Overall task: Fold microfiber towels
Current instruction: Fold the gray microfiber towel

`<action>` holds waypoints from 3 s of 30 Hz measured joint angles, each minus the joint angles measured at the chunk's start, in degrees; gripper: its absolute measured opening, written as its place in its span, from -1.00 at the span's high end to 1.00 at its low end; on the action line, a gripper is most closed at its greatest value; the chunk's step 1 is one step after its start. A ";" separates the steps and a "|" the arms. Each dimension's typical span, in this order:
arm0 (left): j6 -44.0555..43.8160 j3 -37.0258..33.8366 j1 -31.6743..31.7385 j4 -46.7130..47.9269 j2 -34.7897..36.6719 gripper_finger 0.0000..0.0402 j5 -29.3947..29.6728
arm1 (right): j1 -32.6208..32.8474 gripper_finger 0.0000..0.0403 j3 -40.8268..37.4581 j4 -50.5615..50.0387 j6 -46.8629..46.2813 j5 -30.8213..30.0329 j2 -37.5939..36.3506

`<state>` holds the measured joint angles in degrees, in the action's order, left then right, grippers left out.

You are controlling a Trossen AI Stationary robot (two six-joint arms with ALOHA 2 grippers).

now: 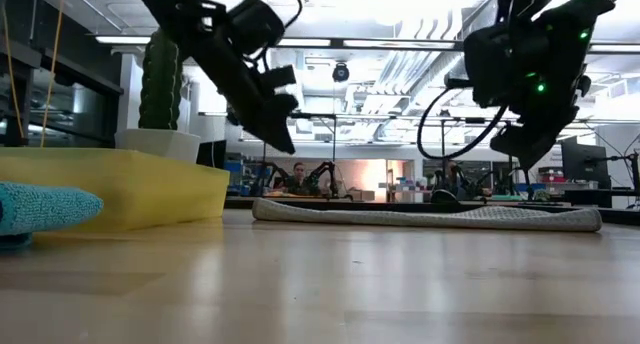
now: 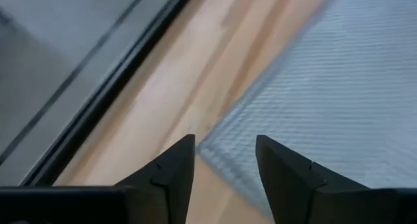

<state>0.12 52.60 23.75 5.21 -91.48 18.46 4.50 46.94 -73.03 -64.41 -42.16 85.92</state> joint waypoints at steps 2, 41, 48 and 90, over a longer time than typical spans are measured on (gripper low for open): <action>0.90 0.00 0.24 -0.26 0.28 0.22 -3.48 | 1.49 -0.06 0.02 0.44 0.16 0.21 -0.66; -11.31 29.51 14.04 27.96 -27.37 0.41 -26.46 | 1.90 -0.09 0.11 18.18 12.99 0.32 -5.13; -10.64 29.55 13.08 28.62 -28.79 0.51 -26.39 | 1.90 -0.09 0.11 19.15 13.49 0.32 -5.13; -9.99 29.46 11.76 36.16 -24.88 0.97 -14.50 | 1.90 -0.09 0.09 19.50 13.49 0.62 -5.10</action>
<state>-9.87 82.06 35.51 41.36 -116.36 3.97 6.39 47.03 -53.53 -50.92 -41.54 80.82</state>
